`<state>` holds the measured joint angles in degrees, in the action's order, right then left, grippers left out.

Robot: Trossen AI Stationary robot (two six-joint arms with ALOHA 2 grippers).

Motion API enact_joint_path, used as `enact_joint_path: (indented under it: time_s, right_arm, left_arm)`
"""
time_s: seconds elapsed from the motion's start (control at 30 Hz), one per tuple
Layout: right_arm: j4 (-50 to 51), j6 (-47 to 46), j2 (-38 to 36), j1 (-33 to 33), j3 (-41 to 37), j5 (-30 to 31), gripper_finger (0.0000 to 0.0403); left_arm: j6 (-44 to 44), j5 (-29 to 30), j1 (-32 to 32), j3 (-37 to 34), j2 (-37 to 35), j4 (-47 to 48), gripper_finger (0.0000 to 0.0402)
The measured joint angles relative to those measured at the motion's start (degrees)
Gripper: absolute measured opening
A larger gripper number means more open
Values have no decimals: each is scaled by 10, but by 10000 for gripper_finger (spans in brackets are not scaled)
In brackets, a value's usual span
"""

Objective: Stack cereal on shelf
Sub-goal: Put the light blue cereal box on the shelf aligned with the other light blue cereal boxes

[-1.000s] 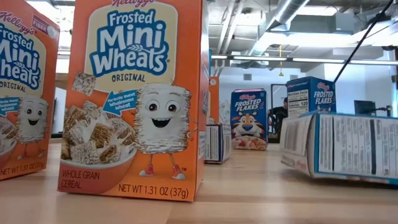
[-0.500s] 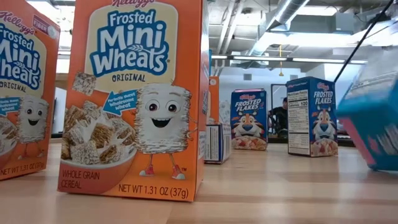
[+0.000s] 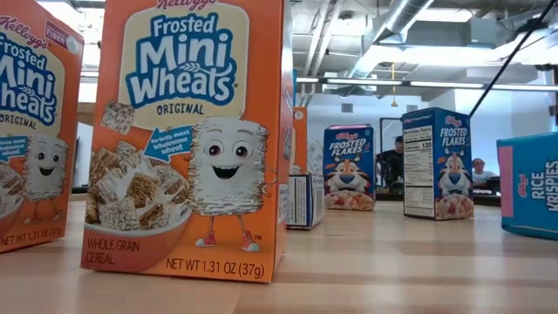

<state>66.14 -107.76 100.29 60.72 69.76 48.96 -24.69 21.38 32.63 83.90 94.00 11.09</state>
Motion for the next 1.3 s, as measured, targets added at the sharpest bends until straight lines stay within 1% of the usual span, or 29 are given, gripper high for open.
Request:
enact_joint_path:
  time_s: [0.07, 0.1, 0.13, 0.2, 0.3, 0.37, 0.43, 0.5, 0.6, 0.67, 0.8, 0.93, 1.1, 1.3]
  right_arm:
    - [22, 24, -25, -5, 0, 4, 14]
    - [23, 57, -40, -8, 0, 1, 19]
    - [23, 103, -59, -13, 0, -17, 27]
    - [22, 230, -103, -26, 0, -88, 50]
    - [19, 417, -165, -62, 0, -221, 103]
    - [12, 495, -201, -88, 0, -277, 147]
    - [2, 556, -227, -113, 1, -306, 194]
    - [0, 603, -236, -135, 1, -318, 237]
    - [-3, 669, -224, -162, 1, -335, 278]
    - [-18, 709, -203, -175, 1, -347, 288]
    - [-43, 790, -146, -194, 1, -380, 290]
    - [-36, 840, -93, -213, 0, -399, 291]
    - [-36, 872, -54, -234, 0, -399, 291]
    - [-58, 892, -49, -252, -14, -425, 291]
  left_arm:
    - [2, -6, 2, 0, 0, 0, 0]
    - [5, -13, 2, 0, 0, 0, 0]
    - [8, -17, 4, 0, 0, 0, 0]
    - [9, -32, 7, 0, -1, 5, 0]
    - [10, -44, 10, 0, -3, 10, 0]
    - [14, -42, 13, 0, -3, 16, 4]
    - [25, -35, 16, 0, -3, 16, 15]
    - [30, -20, 19, 0, -3, 16, 33]
    - [31, -4, 25, 0, -3, 20, 69]
    - [27, 0, 30, 0, -3, 25, 96]
    - [-10, 0, 31, 0, -3, 42, 148]
    - [-26, 0, 31, 0, -3, 49, 183]
    - [-28, 4, 31, 0, -3, 50, 196]
    - [-28, 5, 31, 0, -3, 51, 197]
